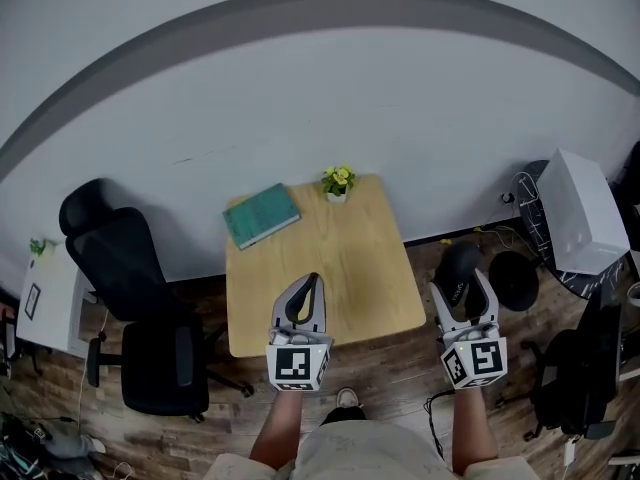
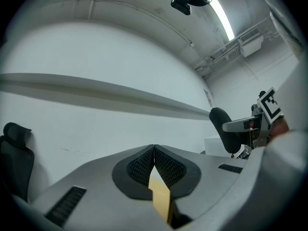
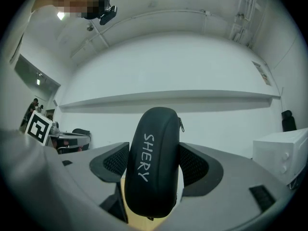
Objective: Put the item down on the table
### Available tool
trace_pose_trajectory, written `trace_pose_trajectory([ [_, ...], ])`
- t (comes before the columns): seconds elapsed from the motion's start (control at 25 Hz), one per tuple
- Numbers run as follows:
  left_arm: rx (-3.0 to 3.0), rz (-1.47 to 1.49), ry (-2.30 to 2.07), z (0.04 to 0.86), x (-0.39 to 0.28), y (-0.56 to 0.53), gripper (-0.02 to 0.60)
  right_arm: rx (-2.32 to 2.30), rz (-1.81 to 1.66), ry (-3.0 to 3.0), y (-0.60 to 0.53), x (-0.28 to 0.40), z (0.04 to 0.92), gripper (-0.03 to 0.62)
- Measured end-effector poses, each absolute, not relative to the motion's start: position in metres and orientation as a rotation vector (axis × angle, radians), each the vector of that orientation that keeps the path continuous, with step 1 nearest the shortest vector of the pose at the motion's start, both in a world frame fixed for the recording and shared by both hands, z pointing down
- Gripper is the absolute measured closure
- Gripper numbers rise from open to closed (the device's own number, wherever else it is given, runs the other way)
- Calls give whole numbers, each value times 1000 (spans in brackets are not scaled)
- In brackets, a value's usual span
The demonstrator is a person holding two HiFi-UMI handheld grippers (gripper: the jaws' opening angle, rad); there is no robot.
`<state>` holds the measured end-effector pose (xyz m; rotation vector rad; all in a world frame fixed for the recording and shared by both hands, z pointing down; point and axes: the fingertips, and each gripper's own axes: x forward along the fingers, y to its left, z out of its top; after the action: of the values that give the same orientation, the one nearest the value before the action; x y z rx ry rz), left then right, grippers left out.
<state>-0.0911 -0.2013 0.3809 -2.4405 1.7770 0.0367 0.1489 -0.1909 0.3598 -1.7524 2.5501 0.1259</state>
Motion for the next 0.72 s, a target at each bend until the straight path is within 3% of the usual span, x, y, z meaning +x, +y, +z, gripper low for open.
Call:
trace_pose_trajectory([
  [0.72, -2439, 33, 1781, 402, -120, -268, 574, -1760, 113, 2586, -263, 122, 389, 260],
])
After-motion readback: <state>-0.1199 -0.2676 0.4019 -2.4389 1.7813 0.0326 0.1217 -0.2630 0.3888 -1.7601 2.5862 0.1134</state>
